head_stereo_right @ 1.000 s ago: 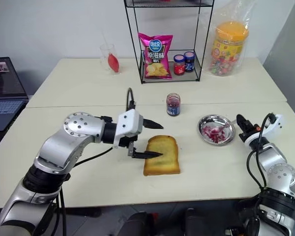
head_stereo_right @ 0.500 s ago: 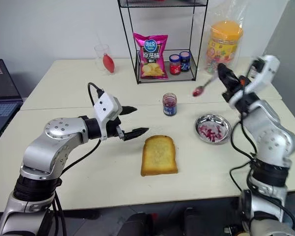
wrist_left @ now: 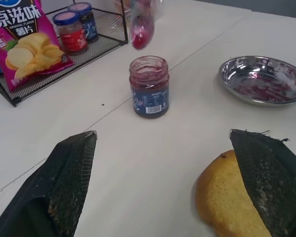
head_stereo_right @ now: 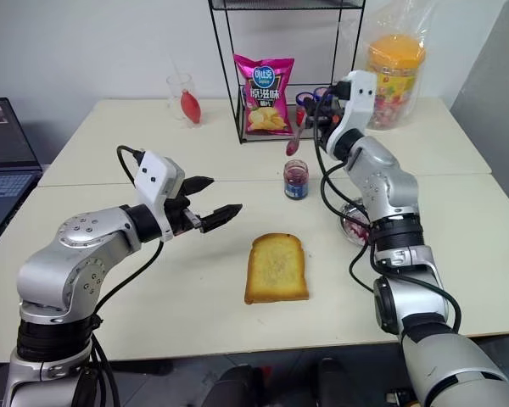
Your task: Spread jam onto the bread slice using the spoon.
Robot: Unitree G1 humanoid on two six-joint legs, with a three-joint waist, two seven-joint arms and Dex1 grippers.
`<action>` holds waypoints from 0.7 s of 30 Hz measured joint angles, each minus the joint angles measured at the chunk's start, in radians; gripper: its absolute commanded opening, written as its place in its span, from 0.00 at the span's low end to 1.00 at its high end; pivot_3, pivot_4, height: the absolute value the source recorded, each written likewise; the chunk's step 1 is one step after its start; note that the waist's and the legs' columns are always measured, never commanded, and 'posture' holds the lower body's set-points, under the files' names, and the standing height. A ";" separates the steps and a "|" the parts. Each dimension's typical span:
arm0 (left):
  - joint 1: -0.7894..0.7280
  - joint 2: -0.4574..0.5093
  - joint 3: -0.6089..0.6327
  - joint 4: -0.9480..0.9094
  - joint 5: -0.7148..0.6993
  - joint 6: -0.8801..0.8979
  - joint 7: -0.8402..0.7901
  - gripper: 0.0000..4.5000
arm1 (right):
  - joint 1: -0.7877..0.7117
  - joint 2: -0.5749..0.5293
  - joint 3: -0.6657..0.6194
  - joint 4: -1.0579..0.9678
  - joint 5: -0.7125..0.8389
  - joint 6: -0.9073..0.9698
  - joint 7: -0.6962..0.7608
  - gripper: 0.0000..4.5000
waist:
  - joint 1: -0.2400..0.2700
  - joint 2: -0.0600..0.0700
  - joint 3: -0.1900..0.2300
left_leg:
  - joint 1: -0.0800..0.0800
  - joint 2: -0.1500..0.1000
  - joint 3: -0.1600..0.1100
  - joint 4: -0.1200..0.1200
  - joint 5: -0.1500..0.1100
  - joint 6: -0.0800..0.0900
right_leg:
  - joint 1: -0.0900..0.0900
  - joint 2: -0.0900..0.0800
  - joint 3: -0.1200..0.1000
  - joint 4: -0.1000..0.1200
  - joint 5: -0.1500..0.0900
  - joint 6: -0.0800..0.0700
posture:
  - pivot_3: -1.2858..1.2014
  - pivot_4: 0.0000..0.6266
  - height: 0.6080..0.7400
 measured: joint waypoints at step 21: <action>0.011 0.028 -0.005 -0.026 -0.022 0.017 0.021 1.00 | -0.036 0.026 0.068 0.317 -0.286 -0.321 0.122 0.01 | -0.003 0.000 0.000 | 0.001 0.000 -0.001 0.000 0.000 0.000 | 0.000 0.000 0.000 0.001 0.000 -0.001 | 0.52 0.24 1.00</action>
